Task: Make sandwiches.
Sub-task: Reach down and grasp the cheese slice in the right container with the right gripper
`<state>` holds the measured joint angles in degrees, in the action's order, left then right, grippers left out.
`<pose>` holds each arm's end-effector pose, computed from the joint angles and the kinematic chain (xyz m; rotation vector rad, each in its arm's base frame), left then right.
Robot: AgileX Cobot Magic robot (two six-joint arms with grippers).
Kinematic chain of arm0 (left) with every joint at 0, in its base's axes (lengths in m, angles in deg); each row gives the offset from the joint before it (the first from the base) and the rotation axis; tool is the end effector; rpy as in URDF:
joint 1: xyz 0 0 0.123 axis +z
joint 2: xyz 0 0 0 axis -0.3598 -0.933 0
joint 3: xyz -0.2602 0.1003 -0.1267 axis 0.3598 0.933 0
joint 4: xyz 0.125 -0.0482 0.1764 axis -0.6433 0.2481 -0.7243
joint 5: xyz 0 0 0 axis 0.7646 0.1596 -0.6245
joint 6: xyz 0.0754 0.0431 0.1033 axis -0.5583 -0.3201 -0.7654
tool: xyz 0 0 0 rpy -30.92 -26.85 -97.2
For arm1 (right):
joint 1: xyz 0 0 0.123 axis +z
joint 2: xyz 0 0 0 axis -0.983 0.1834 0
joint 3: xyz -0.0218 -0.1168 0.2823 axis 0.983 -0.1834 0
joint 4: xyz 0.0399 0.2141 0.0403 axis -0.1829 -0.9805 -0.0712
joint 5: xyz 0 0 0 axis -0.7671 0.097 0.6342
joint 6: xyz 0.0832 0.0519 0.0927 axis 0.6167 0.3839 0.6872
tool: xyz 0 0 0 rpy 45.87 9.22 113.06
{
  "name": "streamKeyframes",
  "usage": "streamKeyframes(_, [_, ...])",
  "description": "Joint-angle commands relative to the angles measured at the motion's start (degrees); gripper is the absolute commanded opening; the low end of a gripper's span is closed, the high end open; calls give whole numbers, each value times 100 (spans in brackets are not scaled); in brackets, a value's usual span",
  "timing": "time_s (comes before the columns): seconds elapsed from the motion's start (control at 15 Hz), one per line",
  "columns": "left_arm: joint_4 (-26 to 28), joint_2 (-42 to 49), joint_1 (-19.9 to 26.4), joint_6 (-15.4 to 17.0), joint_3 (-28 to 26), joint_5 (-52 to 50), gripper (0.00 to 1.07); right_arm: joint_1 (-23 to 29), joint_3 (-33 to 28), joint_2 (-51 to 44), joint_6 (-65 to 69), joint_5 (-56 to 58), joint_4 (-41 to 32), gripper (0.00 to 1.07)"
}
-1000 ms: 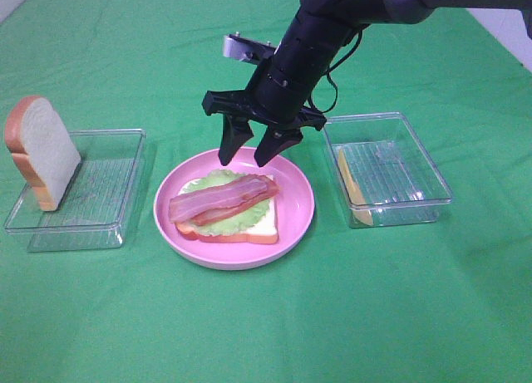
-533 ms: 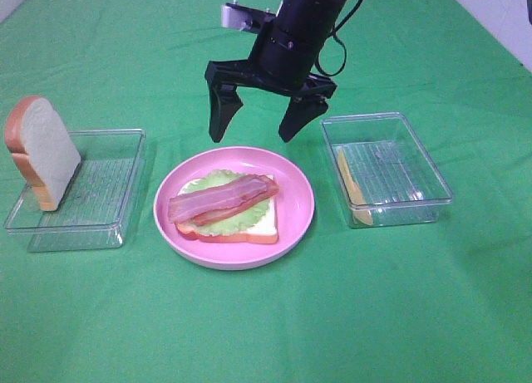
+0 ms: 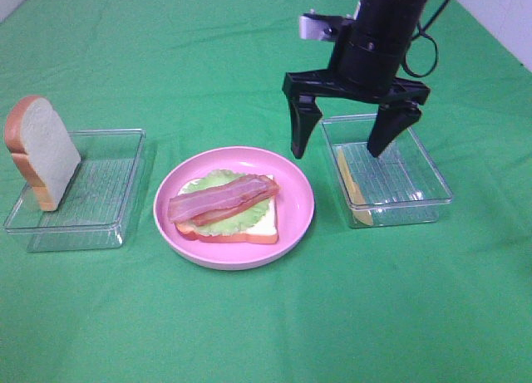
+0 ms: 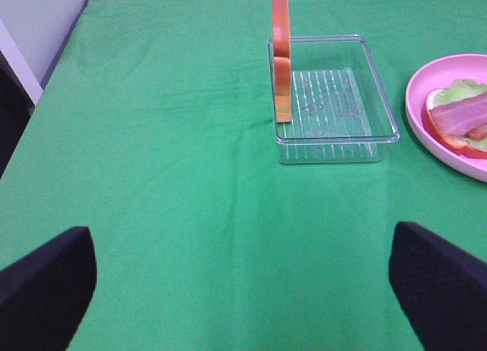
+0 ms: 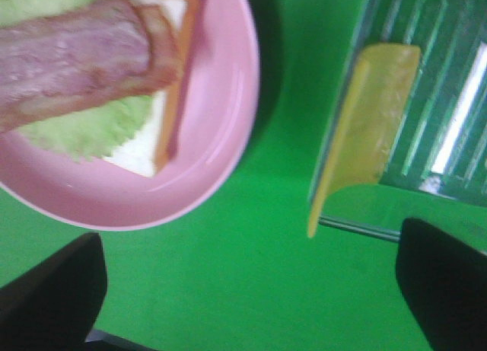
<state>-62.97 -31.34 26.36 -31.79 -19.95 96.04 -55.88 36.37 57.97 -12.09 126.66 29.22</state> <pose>-0.0179 -0.0057 0.2438 -0.0701 2.0501 0.0298 0.3593 0.1812 0.1979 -0.4289 3.0851 0.2779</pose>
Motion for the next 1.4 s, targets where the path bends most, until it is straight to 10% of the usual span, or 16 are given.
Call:
streamKeyframes(0.07, [-17, 80, -29, 23, 17, -86, 98, -143, -556, -80, 80, -487, -29, 99])
streamKeyframes(0.73, [-23, 80, -29, 23, 17, -86, 98, -470, -785, 218, 29, -1404, -74, 95])
streamKeyframes(1.4, [-23, 80, -29, 23, 17, -86, 98, -476, -785, 378, -138, -1484, -264, 59])
